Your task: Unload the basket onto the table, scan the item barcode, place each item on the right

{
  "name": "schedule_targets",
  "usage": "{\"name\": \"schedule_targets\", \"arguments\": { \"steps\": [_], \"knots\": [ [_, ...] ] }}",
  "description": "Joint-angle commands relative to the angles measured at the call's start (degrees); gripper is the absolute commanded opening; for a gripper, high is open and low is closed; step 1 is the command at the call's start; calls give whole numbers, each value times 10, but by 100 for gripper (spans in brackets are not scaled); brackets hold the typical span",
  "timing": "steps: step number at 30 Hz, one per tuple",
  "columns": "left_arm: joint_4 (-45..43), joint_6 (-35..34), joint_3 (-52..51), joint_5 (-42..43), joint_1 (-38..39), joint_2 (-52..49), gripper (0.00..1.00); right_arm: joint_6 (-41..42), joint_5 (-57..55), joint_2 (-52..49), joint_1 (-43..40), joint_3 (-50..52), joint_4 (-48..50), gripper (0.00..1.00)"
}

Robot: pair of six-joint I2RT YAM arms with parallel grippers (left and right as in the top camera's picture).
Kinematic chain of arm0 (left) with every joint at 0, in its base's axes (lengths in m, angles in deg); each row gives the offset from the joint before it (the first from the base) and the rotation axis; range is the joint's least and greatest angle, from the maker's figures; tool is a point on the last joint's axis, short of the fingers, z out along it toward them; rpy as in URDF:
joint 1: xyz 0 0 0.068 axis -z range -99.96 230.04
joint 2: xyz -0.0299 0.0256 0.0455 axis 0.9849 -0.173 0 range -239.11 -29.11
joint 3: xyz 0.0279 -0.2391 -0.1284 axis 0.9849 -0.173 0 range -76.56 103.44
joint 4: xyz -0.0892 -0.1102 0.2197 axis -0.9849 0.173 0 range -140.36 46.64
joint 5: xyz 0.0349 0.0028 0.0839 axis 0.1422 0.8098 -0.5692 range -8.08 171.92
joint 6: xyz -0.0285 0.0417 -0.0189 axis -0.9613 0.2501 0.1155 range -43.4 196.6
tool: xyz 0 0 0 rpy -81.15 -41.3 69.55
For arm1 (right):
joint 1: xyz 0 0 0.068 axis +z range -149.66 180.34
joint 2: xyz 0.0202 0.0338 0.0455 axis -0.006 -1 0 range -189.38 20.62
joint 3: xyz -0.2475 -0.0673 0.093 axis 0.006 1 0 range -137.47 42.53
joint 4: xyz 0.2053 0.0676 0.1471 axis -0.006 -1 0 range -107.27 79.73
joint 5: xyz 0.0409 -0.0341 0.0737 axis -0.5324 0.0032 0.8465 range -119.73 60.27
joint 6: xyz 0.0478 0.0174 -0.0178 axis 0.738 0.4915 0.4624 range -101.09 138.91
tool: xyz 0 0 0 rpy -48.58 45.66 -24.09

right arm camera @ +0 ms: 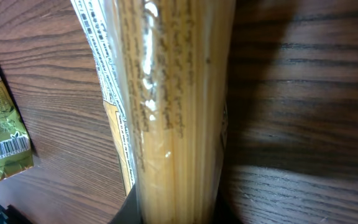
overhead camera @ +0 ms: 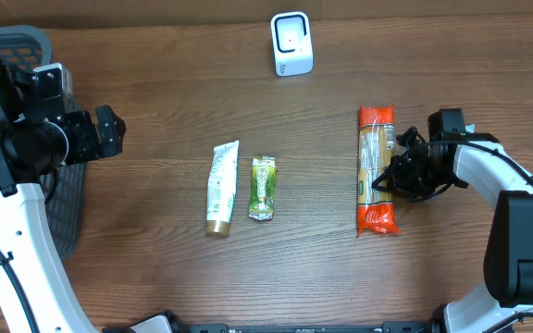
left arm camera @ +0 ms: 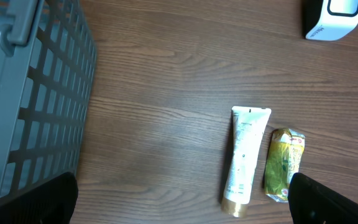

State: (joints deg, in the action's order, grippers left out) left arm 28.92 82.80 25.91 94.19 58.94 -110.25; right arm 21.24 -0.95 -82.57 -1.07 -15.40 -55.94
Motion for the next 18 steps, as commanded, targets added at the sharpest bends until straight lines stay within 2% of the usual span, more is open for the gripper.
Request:
{"name": "schedule_targets", "arguments": {
  "steps": [1, 5, 10, 13, 18],
  "knots": [
    [0, 9, 8, 9, -2, -2, 100, -6, -38, -11, 9, -27, -30, 4],
    [0, 9, 8, 9, -2, -2, 100, 33, -129, 19, 38, -86, -91, 4],
    [0, 9, 8, 9, -2, -2, 100, 168, -350, 38, 128, -161, -189, 4],
    [0, 9, 8, 9, -2, -2, 100, 261, -506, 37, 189, -169, -238, 4],
    [0, 9, 8, 9, -2, -2, 100, 323, -622, 12, 265, -169, -296, 4]
  ]
}}
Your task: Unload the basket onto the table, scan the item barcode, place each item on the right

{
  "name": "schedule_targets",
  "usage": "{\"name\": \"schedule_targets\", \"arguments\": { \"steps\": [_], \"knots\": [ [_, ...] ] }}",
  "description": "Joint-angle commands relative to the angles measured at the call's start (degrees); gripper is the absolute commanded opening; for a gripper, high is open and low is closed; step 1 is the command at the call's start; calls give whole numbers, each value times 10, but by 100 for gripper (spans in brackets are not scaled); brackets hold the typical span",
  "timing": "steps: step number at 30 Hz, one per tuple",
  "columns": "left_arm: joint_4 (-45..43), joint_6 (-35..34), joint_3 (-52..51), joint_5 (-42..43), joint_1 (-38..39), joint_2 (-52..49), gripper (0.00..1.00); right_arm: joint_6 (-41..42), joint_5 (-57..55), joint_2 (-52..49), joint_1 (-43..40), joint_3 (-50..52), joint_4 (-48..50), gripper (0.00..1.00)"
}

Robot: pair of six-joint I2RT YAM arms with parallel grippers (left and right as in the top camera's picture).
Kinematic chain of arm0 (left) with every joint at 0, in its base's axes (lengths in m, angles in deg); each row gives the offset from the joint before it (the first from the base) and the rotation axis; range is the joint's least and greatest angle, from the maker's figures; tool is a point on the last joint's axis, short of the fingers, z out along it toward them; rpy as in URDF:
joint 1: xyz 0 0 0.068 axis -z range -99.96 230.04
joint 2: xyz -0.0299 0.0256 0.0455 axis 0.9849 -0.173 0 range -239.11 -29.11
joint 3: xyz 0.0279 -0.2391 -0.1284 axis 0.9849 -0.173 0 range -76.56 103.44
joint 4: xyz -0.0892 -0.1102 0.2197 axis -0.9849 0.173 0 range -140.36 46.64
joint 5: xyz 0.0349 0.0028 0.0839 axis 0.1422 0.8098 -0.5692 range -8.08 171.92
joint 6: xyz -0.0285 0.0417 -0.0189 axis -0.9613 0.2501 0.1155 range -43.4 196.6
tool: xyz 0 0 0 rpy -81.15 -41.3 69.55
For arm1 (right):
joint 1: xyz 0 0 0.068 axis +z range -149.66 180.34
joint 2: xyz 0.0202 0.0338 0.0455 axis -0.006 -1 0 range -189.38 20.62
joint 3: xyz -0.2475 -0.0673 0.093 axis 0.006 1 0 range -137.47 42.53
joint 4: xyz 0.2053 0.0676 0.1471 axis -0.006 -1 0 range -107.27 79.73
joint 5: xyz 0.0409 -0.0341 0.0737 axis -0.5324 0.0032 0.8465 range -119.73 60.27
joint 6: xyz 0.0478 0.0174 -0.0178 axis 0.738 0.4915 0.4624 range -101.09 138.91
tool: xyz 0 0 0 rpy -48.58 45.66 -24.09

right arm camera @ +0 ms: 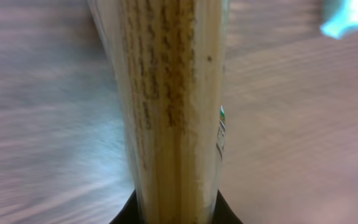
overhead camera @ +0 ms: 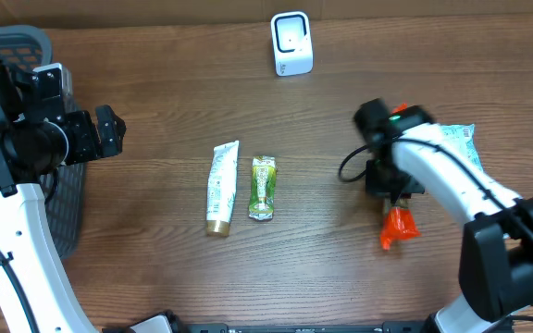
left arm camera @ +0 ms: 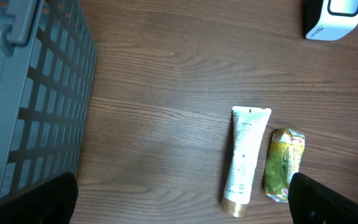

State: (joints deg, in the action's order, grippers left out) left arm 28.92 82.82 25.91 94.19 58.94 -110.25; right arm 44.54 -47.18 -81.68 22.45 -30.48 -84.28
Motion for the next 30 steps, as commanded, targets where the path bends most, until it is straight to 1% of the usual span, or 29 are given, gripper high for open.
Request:
{"name": "schedule_targets", "arguments": {
  "steps": [1, 4, 11, 14, 16, 17, 18, 20, 21, 24, 30],
  "knots": [
    [0, 9, 8, 9, -2, -2, 99, 96, -175, -4, 40, -17, -17, 4],
    [0, 9, 8, 9, -2, -2, 100, 96, -191, -23, 61, -17, -15, 4],
    [0, 9, 8, 8, -2, -2, 100, 95, -184, -43, 108, -17, -8, 4],
    [0, 9, 8, 9, -2, -2, 99, 59, -142, -43, 132, -17, 12, 4],
    [0, 9, 8, 9, -2, -2, 100, 33, -104, -43, 143, -16, 30, 12],
    [0, 9, 8, 9, -2, -2, 100, 24, -86, -43, 147, -16, 37, 18],
    [0, 9, 8, 9, -2, -2, 100, 18, -70, -43, 151, -16, 43, 26],
    [0, 9, 8, 9, -2, -2, 100, 7, -43, -43, 154, -16, 51, 48],
    [0, 9, 8, 9, -2, -2, 100, -2, -28, -43, 154, -16, 55, 55],
    [0, 9, 8, 9, -2, -2, 100, -35, 20, -43, 154, -16, 63, 60],
    [0, 9, 8, 9, -2, -2, 99, -33, 28, -43, 149, -25, 60, 71]
  ]
}}
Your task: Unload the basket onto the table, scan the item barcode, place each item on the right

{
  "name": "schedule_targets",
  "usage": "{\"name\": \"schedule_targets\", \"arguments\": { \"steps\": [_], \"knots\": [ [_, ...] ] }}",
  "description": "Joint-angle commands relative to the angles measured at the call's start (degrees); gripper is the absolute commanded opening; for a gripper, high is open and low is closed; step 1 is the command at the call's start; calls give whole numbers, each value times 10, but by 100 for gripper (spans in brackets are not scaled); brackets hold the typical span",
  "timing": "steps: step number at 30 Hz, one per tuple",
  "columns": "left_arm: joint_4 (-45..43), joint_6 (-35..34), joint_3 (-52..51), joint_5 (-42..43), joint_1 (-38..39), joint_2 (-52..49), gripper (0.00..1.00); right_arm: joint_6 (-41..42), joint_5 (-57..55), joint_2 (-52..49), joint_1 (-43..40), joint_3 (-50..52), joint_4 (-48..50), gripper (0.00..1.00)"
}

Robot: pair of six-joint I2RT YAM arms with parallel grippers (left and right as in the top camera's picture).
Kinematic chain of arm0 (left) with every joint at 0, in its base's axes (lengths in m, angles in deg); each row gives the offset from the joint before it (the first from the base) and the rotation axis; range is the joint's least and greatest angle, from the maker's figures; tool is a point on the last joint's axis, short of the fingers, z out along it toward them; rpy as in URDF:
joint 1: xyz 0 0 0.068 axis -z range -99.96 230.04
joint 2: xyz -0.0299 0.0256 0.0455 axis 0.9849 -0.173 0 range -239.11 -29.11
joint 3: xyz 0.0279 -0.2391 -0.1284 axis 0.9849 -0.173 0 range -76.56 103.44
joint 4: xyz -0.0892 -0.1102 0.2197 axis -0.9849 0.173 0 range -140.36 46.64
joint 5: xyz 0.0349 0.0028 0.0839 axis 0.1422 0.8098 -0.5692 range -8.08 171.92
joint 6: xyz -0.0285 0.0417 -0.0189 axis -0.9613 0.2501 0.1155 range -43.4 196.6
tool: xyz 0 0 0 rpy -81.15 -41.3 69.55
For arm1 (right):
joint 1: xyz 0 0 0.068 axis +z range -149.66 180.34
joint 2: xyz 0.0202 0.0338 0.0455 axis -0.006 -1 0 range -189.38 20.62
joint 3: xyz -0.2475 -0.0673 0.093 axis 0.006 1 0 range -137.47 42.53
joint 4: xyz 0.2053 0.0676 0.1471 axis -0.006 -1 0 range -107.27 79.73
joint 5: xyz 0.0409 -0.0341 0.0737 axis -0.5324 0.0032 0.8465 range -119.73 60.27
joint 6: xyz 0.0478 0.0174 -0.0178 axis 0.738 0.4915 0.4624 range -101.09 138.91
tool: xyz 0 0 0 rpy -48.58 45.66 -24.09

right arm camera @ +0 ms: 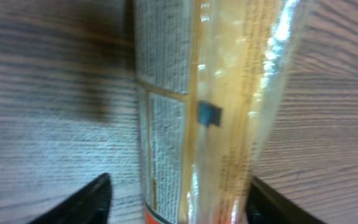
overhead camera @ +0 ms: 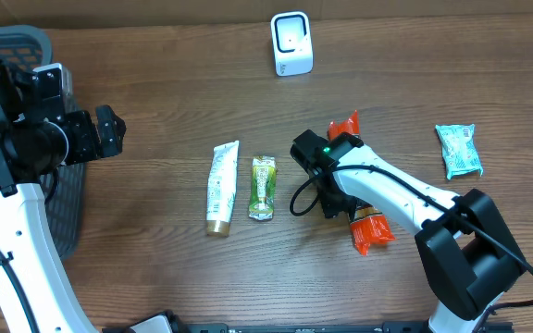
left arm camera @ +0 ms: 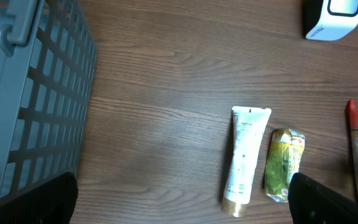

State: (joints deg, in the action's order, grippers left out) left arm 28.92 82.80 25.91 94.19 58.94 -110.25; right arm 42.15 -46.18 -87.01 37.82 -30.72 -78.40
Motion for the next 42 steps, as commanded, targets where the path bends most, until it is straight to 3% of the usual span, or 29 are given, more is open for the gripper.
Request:
{"name": "schedule_targets", "arguments": {
  "steps": [1, 9, 11, 15, 25, 32, 38, 42],
  "knots": [
    [0, 9, 8, 9, -2, -2, 100, -5, 18, 10, -9, -33, -4, 72],
    [0, 9, 8, 9, -2, -2, 99, -44, 28, 36, -76, -118, -43, 81],
    [0, 9, 8, 9, -2, -2, 100, -86, 62, 45, -106, -120, -43, 89],
    [0, 9, 8, 8, -2, -2, 99, -147, 163, 45, -168, -112, -41, 91],
    [0, 9, 8, 8, -2, -2, 100, -330, 470, 44, -322, 14, 58, 92],
    [0, 9, 8, 9, -2, -2, 99, -334, 526, 44, -319, 122, 176, 91],
    [0, 9, 8, 8, -2, -2, 100, -334, 526, 44, -319, 144, 202, 58],
    [0, 9, 8, 9, -2, -2, 99, -334, 526, 44, -319, 144, 206, 26]
  ]
}}
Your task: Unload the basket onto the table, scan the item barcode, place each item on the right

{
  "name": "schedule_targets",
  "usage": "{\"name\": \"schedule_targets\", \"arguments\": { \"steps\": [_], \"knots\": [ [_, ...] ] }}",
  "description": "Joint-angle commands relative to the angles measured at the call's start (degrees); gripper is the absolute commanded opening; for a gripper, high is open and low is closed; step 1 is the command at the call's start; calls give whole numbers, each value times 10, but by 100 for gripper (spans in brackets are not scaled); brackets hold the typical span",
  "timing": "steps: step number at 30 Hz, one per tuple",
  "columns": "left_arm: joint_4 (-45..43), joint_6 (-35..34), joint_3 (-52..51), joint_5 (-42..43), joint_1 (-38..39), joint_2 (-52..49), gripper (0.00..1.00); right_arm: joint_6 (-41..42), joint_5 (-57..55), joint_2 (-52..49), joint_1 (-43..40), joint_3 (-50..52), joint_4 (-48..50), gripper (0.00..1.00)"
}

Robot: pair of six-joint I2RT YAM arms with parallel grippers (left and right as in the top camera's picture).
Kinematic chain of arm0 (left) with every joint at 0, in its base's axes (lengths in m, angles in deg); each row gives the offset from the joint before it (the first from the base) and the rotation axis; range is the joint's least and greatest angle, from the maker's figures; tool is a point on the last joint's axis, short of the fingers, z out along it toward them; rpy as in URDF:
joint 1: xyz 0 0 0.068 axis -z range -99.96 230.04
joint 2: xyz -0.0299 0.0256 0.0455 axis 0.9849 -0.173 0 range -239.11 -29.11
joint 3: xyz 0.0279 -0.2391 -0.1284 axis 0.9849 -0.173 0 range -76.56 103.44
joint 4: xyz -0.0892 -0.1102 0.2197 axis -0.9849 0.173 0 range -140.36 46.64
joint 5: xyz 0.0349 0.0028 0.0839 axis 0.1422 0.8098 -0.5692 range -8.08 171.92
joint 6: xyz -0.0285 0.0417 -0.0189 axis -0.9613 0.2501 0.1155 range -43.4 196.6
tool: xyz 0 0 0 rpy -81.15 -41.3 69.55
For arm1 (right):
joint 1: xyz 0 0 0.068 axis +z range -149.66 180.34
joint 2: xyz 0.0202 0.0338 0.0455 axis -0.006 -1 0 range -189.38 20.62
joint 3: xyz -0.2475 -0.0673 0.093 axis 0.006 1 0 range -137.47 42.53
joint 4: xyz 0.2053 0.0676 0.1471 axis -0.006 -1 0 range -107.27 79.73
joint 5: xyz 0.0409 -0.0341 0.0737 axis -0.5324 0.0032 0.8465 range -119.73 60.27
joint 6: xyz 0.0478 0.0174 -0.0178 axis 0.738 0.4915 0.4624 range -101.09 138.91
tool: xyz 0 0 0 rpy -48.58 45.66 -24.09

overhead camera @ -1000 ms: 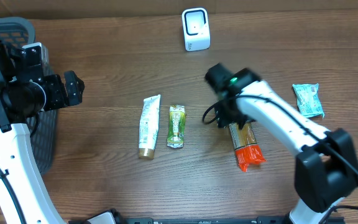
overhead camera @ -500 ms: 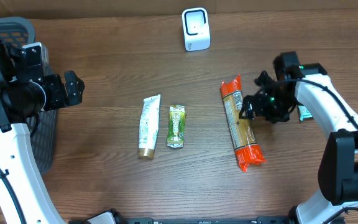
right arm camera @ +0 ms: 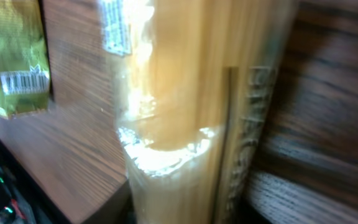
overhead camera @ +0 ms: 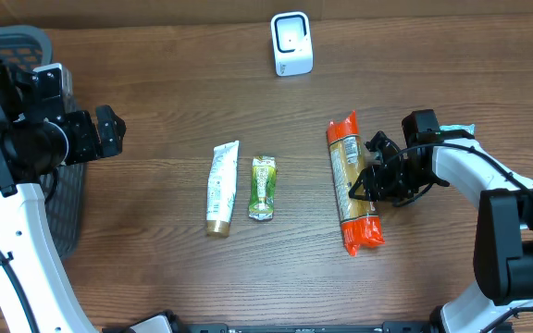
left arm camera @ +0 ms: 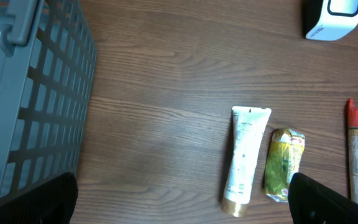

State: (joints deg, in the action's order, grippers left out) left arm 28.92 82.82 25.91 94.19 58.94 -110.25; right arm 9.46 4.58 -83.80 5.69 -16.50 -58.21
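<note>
A long spaghetti pack with orange-red ends lies lengthwise right of centre. My right gripper is shut on its middle from the right side. In the right wrist view the pack fills the frame, and the gripper clamps it at the bottom edge. I cannot tell whether the pack rests on the table. The white barcode scanner stands at the far edge, well beyond the pack. My left gripper hovers open at the far left, empty, and its fingers frame the left wrist view.
A white tube and a green packet lie side by side at centre. A grey basket stands at the far left. A teal packet peeks out from behind the right arm.
The right arm was reaching over the tilted pack from its left. Now it holds the pack from the right, and the pack lies straighter. The arm now covers most of the teal packet. The left arm is unchanged.
First the pack lay at the right with my right gripper shut on it. Then it was turned under the arm, uncovering a teal packet. After that it sat tilted further left, nearer the centre. Now it lies straight there, still gripped.
</note>
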Motion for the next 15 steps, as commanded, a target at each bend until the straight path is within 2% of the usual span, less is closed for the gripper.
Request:
{"name": "schedule_targets", "arguments": {
  "steps": [1, 2, 3, 7, 9, 15],
  "knots": [
    [0, 9, 8, 8, -2, -2, 100, -7, 18, 12, 2, 1, 5, 16],
    [0, 9, 8, 9, -2, -2, 100, -2, 18, 12, 2, 1, 7, 5],
    [0, 9, 8, 9, -2, -2, 99, 10, 18, 12, 2, 1, 10, 4],
    [0, 9, 8, 9, -2, -2, 100, 37, 18, 12, 2, -14, 8, 4],
    [0, 9, 8, 9, -2, -2, 99, 40, 0, 16, 2, -49, -30, 4],
    [0, 9, 8, 9, -2, -2, 100, 160, -239, 43, 21, -160, -137, 4]
  ]
}}
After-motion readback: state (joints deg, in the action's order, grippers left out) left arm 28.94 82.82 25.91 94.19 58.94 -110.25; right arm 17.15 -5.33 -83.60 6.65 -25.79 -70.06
